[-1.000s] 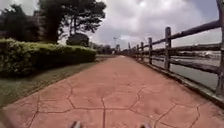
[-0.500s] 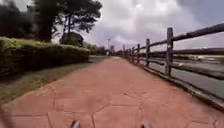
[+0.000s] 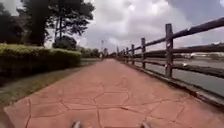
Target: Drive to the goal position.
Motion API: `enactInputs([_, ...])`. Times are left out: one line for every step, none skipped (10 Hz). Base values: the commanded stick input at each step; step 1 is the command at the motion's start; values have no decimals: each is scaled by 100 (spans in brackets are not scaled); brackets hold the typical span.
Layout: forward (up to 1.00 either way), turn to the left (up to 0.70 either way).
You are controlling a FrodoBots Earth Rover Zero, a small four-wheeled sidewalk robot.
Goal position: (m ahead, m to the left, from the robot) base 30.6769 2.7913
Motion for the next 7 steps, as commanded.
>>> enactInputs([85,11])
enactInputs([85,11])
enactInputs([85,-23])
enactInputs([85,-18])
enactInputs([85,-7])
enactInputs([85,5])
enactInputs([85,11])
